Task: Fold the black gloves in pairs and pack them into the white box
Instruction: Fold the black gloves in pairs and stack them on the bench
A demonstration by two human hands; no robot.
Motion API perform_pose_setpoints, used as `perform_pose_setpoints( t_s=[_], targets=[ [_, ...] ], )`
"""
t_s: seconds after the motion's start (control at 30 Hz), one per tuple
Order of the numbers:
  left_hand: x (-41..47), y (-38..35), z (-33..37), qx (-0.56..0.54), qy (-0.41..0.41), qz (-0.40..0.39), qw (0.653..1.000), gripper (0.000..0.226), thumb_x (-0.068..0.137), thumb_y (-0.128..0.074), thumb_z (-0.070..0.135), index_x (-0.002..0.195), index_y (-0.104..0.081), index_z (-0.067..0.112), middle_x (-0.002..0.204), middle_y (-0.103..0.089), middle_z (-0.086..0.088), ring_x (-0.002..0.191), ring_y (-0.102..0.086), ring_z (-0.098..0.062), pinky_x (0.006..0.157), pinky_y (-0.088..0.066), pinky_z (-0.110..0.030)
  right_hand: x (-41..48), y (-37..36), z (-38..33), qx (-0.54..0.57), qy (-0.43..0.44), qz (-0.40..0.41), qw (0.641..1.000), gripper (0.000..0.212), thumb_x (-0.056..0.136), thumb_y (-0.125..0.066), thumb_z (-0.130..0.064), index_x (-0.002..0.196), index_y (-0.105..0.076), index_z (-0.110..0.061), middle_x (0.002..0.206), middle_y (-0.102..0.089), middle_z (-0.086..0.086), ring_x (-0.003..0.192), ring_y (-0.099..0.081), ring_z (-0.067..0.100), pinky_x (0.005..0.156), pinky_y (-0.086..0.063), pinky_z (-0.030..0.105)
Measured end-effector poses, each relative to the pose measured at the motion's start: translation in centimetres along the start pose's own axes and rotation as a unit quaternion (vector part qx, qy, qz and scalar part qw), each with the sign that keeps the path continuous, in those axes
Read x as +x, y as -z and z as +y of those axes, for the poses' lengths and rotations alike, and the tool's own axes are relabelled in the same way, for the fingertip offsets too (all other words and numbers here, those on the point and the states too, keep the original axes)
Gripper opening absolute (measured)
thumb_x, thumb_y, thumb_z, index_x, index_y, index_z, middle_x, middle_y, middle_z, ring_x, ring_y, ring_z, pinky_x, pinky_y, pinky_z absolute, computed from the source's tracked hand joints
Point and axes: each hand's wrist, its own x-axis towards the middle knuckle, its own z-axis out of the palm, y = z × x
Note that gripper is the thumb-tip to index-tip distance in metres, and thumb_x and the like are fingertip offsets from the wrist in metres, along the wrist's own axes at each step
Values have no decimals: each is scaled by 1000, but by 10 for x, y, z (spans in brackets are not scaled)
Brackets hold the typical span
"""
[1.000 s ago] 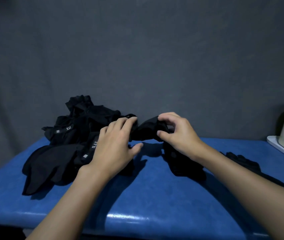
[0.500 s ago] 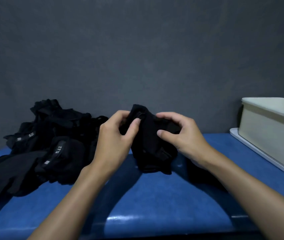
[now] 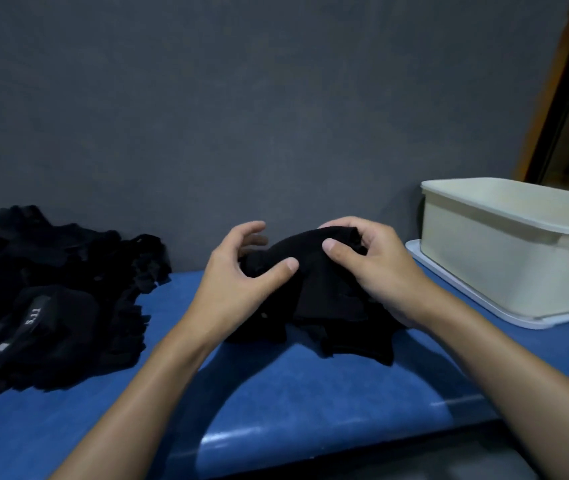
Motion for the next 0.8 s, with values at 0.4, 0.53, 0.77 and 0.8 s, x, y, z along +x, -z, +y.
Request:
perform_pose_setpoints(
  t_s=[0.4,0.53,0.77,0.8],
  targets=[
    [2,-23,9,-29,-50,-63,996,9,93,-67,10,85,-69,10,80,-74,-7,71,-66,-11,68,-54,-28,-13,28,5,32,-46,-37,998,28,89,-67,-6,114,-62,-17,104,-70,13,91,-65,13,87,-54,35],
    [1,-24,9,-73,-11,-57,996,11,96,-62,12,86,-65,12,79,-71,-1,73,-65,-10,69,-52,-25,-18,35,13,35,-100,-58,993,29,87,-69,-10,114,-61,-20,97,-69,19,89,-63,21,81,-53,36],
    [-10,-28,15,-74,-46,-142,986,38,93,-64,3,120,-61,30,102,-72,9,94,-72,-14,77,-57,-24,-20,33,5,9,-34,15,999,25,90,-64,-5,113,-60,-15,64,-64,-2,59,-58,9,57,-49,23],
    [-10,-28,14,-54,-60,-137,987,34,92,-66,4,116,-66,28,105,-72,10,99,-71,-13,81,-57,-26,-20,34,5,7,-36,17,999,29,90,-65,-5,116,-58,-16,59,-61,-7,55,-57,7,54,-47,21]
  ],
)
